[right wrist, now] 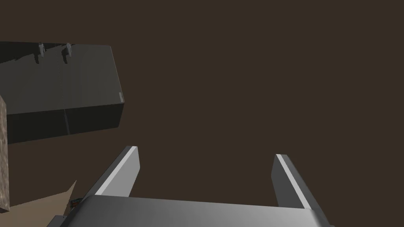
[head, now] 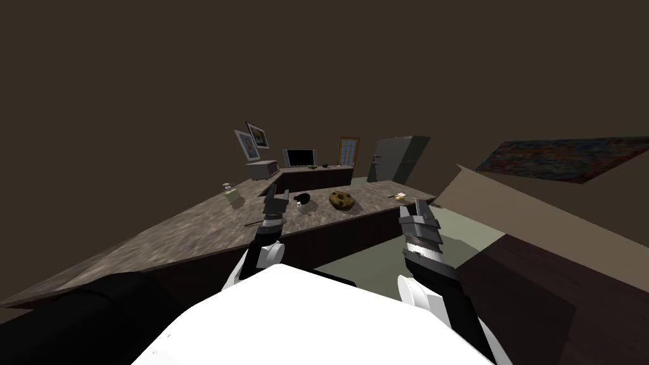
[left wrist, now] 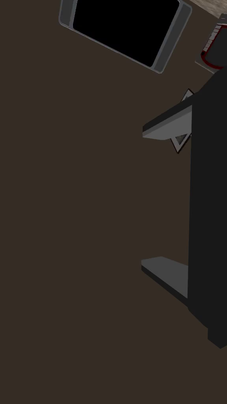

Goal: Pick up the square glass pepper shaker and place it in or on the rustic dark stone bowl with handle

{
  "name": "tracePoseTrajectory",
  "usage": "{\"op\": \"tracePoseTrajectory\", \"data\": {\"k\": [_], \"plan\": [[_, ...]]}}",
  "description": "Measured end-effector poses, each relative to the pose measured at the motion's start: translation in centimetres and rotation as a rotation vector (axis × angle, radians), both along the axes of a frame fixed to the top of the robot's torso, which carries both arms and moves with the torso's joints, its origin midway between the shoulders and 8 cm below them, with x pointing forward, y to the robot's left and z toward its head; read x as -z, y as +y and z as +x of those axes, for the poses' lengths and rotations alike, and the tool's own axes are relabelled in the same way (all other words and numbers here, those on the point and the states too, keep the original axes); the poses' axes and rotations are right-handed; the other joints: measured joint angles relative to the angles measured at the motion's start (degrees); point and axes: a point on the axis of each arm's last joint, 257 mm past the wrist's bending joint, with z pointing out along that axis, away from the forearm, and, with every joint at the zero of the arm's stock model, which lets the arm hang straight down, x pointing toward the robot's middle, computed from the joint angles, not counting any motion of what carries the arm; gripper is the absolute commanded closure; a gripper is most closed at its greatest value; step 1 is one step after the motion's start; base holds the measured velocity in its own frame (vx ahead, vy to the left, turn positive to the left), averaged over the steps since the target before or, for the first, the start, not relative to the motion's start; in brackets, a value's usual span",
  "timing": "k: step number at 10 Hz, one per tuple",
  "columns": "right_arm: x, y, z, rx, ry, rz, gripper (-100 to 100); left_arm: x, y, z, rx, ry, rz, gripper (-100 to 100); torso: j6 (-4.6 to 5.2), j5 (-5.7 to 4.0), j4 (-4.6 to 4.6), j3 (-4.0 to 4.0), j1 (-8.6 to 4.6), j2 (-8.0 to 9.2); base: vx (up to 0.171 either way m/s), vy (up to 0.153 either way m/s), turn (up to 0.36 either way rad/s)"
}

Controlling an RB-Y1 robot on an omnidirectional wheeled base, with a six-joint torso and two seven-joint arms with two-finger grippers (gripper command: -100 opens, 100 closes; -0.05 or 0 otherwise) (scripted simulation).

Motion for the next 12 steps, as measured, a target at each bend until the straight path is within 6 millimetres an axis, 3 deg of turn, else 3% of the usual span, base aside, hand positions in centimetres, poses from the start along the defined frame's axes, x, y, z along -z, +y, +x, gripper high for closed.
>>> {"op": "tracePoseTrajectory", "data": {"k": [12], "plan": [[0.0,0.0,0.0,0.0,0.0,0.0,0,4.4,-0.2,6.9,0.266,0.046,-0.248,-100,0.0,0.06,0.04,0.11,0.28,0.18,-0.055,0.068,-0.074]]}}
